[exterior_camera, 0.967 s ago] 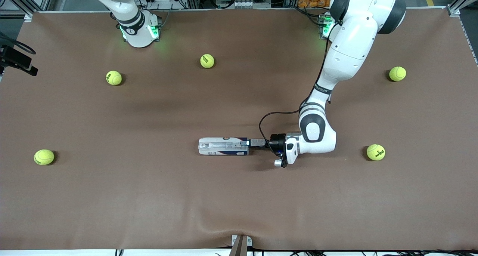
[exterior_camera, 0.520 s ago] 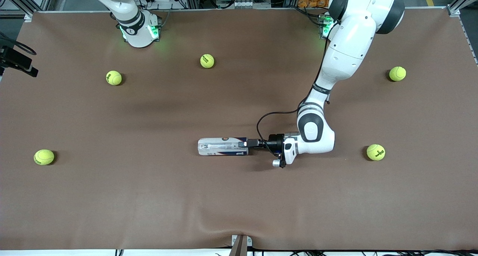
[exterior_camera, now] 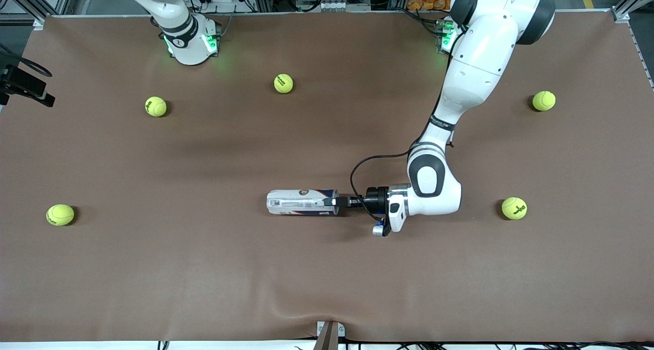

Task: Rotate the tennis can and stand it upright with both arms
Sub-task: 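Lift the can with the left gripper and rotate it upright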

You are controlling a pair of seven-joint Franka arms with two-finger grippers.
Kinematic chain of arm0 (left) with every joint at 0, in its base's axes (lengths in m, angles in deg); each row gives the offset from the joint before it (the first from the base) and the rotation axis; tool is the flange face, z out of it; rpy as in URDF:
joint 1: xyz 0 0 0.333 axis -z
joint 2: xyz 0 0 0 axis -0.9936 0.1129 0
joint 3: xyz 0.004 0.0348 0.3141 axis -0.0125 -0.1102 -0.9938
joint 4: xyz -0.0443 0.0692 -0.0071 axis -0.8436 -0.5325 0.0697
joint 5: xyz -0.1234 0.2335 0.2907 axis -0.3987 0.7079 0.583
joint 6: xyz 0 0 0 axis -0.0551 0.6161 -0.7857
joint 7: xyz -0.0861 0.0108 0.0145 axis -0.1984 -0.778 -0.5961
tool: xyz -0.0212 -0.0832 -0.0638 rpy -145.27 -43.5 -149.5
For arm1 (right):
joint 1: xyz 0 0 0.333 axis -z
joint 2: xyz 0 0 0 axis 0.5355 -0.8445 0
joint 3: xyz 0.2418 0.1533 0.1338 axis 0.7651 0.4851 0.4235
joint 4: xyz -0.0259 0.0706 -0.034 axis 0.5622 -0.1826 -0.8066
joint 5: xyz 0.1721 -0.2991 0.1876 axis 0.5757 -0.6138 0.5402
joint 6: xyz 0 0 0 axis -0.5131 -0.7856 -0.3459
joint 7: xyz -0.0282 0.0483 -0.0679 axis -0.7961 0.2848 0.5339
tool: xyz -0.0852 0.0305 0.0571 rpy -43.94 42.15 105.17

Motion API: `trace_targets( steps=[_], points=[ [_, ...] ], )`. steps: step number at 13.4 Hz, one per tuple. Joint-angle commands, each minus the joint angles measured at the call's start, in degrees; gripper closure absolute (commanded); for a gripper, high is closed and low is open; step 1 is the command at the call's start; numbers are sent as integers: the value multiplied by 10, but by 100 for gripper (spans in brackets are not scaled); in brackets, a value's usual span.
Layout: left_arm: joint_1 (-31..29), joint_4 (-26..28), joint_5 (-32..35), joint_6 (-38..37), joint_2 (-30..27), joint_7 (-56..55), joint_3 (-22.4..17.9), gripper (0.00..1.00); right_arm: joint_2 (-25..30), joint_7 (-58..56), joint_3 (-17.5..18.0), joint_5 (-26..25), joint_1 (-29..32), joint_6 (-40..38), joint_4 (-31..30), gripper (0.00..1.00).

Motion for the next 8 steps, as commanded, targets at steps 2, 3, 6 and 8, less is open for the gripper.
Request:
trace_targets(
  steps=[2,3,6,8],
  points=[
    [41,5,46,26,-44,-105,-34,100,-1,-7,6,8,7,18,-1,0],
    [50,-1,76,26,-53,-147,-47,100,-1,-7,6,7,7,19,-1,0],
    [64,-33,223,26,-65,-273,-65,100,-1,-7,6,6,8,19,-1,0],
    [65,-38,302,26,-86,-337,-65,100,-1,-7,6,6,11,19,0,0]
  ],
)
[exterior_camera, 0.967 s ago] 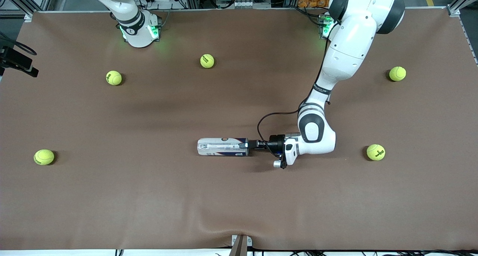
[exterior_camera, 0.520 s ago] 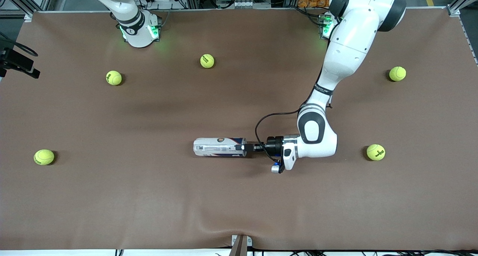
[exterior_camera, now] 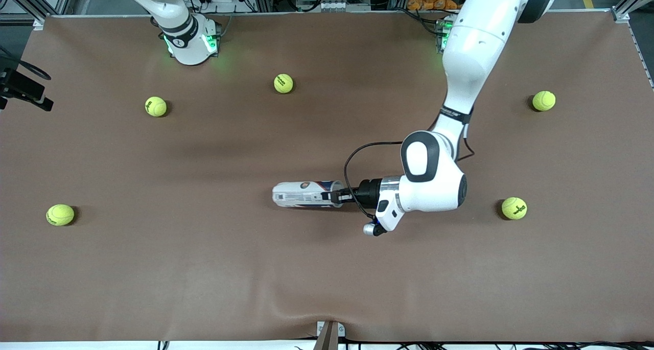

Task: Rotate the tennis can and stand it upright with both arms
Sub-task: 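Lift the can with the left gripper and rotate it upright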

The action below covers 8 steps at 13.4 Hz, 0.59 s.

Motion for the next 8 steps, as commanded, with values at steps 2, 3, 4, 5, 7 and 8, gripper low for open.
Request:
trace_targets(
  steps=[2,3,4,5,7,8],
  points=[
    [21,-1,133,5,-48,-122,-8,100,-4,-4,6,7,11,13,1,0],
    [38,0,194,5,-64,-170,-8,100,-5,-4,6,9,9,23,1,0],
    [51,0,259,4,-76,-222,-7,100,-5,-3,6,9,8,22,1,0],
    [69,0,322,3,-85,-282,-7,100,-4,0,6,9,8,20,1,0],
    [86,0,414,-6,-100,-364,-3,100,-5,1,7,9,6,19,1,0],
    [103,0,452,-24,-102,-396,-3,100,-4,-2,7,8,7,19,1,0]
  ],
)
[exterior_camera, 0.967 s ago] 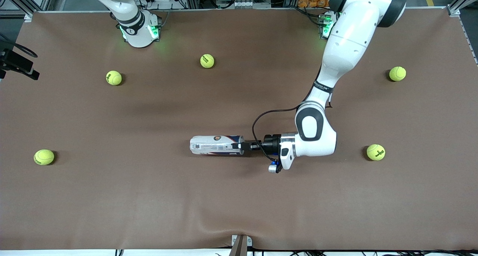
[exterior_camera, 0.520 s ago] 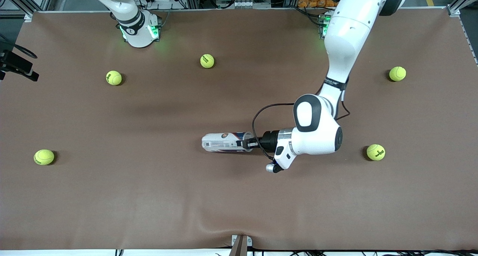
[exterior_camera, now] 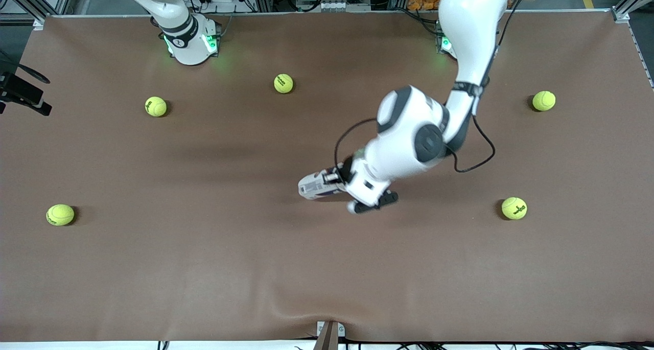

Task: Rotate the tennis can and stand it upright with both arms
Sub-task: 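Lift the can with the left gripper and rotate it upright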

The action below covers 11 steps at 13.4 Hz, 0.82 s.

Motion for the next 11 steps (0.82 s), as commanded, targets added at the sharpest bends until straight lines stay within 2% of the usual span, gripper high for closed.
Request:
trace_targets(
  steps=[1,3,5,8,11],
  points=[
    [41,12,99,-39,-17,-90,-10,100,0,-5,6,9,8,0,1,0],
    [74,12,197,-75,-15,-152,-11,100,2,-5,6,8,8,0,1,0],
    [99,10,257,-122,-13,-192,-10,100,3,-4,6,7,8,-1,1,0],
    [126,-10,270,-165,-12,-220,-17,100,3,-2,6,7,9,-1,1,0],
    [137,-14,270,-157,-9,-225,-19,100,4,-1,6,1,8,-6,1,0]
  ],
)
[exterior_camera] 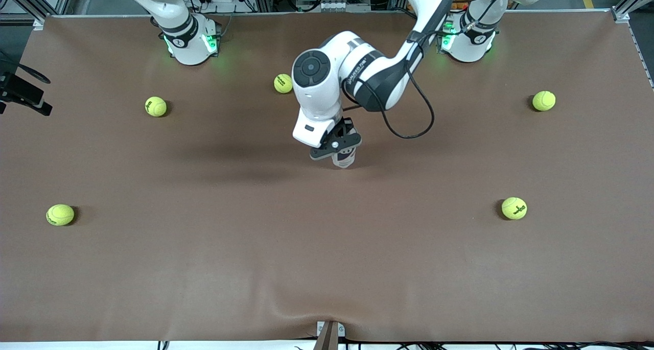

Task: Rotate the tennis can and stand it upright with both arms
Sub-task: 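Lift the can with the left gripper and rotate it upright, then lower the upright can onto the table with the left gripper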

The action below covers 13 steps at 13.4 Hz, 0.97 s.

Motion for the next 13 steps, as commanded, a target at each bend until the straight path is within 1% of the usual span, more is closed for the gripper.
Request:
trace_targets(
  steps=[1,4,12,13],
  points=[
    [9,-8,13,0,-2,-16,-8,100,4,0,6,0,8,-14,1,0],
    [9,-8,12,42,9,-49,-4,100,5,-2,5,-1,8,-43,1,0],
    [18,-5,14,46,17,-50,-5,100,5,-2,7,-11,7,-48,9,0],
    [19,-5,13,46,17,-50,-5,92,5,-2,6,-11,8,-49,9,0]
  ],
)
